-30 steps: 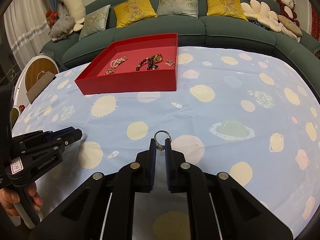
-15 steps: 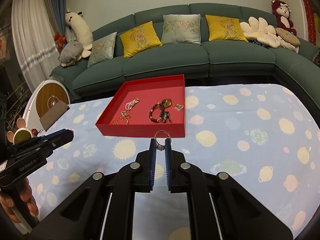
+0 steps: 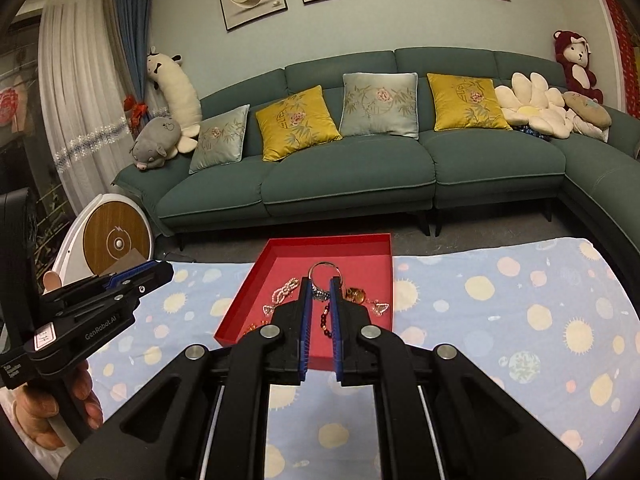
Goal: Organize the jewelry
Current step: 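Carry the ring and hoop earring into the red box and open both tools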
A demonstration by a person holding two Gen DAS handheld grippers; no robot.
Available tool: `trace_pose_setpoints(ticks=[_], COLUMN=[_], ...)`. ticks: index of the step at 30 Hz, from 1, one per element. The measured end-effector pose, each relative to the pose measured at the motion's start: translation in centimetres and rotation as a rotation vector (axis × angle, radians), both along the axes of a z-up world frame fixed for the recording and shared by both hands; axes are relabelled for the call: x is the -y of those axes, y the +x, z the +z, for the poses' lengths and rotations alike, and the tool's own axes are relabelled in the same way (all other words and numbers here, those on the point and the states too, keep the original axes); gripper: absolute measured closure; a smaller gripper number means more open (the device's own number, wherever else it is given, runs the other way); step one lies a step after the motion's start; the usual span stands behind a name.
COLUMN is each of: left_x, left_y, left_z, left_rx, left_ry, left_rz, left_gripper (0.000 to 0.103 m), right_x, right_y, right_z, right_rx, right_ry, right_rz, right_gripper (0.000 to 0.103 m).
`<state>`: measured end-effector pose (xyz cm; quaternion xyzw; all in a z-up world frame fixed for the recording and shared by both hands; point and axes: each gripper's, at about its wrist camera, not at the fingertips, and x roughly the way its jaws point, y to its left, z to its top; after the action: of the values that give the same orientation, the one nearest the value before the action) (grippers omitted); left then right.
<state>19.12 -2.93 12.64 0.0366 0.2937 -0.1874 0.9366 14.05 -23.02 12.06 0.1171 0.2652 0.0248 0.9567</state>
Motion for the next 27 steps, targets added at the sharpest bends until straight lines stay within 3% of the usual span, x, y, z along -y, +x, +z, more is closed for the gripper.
trace_pose_setpoints(ticks=[9, 15, 27], left_x=[2.4, 3.1, 3.2], left_y=[5.3, 8.0, 10.6], left_z=[-3.0, -6.0, -9.4], left_rx=[-0.025, -0.068, -0.124], left_ry=[0.060, 0.086, 0.108], left_rz=[0.006, 0.008, 0.026], left_gripper=[0.086, 0.086, 0.086], right_x=[1.3, 0.4, 0.9], right_y=[6.6, 9.7, 12.3], right_z=[-3.6, -6.4, -10.9], right_rx=[-0.088, -0.147, -0.247], right_ry=[0.049, 0.024, 0.000], right_rz=[-0.003, 0.009, -0.001], right_gripper=[0.095, 0.095, 0.095])
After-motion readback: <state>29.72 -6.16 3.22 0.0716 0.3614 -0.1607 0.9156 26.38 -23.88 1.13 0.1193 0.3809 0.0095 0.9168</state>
